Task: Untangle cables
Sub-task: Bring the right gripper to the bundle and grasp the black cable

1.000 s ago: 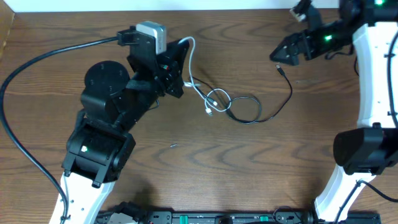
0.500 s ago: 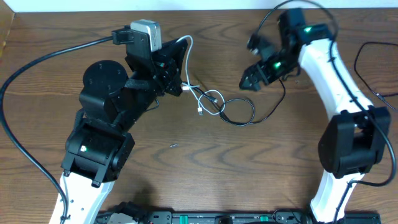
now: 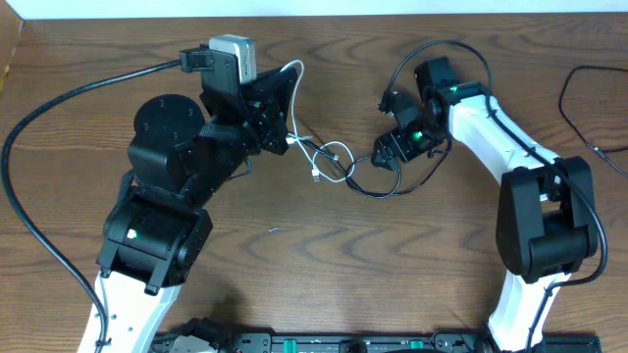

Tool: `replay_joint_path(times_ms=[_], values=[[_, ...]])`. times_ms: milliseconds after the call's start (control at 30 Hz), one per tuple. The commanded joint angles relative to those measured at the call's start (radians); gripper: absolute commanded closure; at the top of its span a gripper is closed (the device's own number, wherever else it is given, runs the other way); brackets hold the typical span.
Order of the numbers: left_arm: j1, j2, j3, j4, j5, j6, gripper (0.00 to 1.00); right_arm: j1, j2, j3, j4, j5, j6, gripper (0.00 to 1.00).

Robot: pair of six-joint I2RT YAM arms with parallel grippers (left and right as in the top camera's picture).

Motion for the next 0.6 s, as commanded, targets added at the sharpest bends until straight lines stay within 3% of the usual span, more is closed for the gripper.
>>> replay_joint_path(times_ms=[0,367,567], values=[[0.006,-0.001,-0.002,-0.002,0.016,-0.005,0.93,0.009,-0.018,-0.024,0.024,0.001,0.02,0.09],[0.006,-0.001,-0.002,-0.01,0.016,-0.005,0.93,0.038,-0.014,-0.064,0.074,0.0,0.021,0.2],[0.006,-0.001,-0.002,-0.013,0.016,-0.005,0.93,0.058,-0.014,-0.077,0.071,0.001,0.021,0.31]])
